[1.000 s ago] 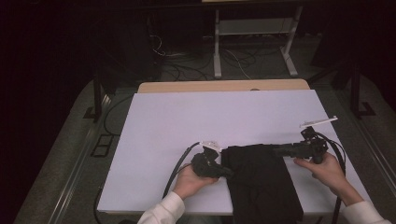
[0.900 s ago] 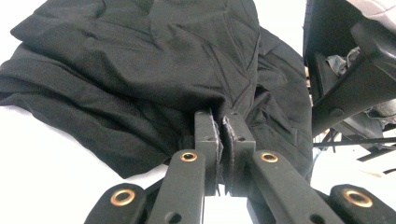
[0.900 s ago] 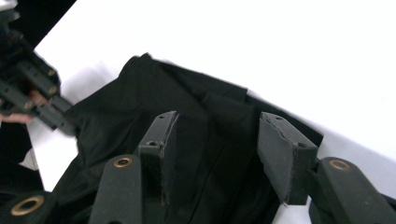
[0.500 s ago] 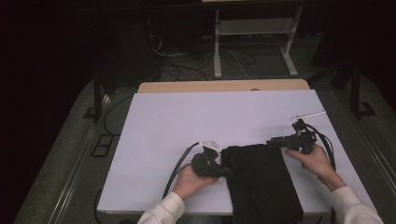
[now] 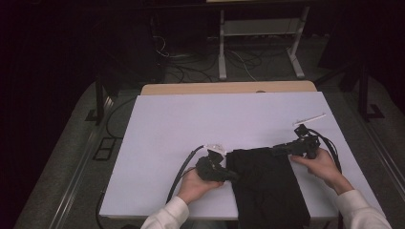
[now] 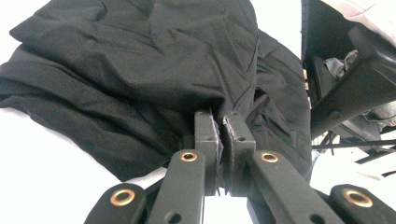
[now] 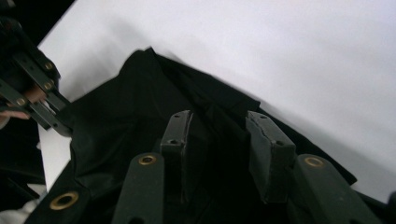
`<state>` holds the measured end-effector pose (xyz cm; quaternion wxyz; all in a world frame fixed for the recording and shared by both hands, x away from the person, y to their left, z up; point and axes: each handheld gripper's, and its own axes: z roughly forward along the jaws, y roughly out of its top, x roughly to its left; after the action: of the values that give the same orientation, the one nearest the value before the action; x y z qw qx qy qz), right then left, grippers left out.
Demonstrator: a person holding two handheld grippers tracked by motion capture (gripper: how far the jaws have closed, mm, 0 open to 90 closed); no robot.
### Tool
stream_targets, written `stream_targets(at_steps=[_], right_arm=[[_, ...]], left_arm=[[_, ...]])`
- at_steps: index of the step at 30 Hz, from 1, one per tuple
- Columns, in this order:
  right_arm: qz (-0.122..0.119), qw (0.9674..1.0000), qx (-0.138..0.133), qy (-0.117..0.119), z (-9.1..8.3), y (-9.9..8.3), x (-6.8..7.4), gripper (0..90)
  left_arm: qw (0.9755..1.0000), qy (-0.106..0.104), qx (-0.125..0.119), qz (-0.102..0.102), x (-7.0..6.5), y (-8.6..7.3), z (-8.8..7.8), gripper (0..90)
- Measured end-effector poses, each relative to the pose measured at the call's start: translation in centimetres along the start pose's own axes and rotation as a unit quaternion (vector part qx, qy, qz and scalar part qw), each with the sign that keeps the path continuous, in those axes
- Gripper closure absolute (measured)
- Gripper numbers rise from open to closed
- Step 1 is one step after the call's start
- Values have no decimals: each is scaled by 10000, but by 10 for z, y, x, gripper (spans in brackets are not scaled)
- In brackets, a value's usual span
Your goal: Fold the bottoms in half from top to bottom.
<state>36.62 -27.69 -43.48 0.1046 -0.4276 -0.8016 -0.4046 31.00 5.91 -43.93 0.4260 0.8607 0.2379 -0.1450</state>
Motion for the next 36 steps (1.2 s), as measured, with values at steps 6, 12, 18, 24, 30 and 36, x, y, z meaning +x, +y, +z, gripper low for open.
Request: stream_targets(at_steps=[6,12,18,24,30,36], right_arm=[[-218,9994,198,-168,4,-1,4,734],[-285,9992,218,-183,2,-1,7,836],[-122,9999,71,18,-4,-2,5,843],[26,9996,-109,240,-14,-2,9,844],[7,9993,-211,319,-21,-4,17,845],[52,9989,-285,361,-25,-5,25,845]], left_arm=[[10000,1,-16,-5,0,0,0,848],[10000,-4,-23,16,0,0,-1,843],[9998,144,-60,129,-4,1,-4,711],[9997,183,-123,72,-8,2,-15,495],[9988,250,-425,-50,-5,5,-25,404],[9964,382,-742,-141,0,11,-25,297]])
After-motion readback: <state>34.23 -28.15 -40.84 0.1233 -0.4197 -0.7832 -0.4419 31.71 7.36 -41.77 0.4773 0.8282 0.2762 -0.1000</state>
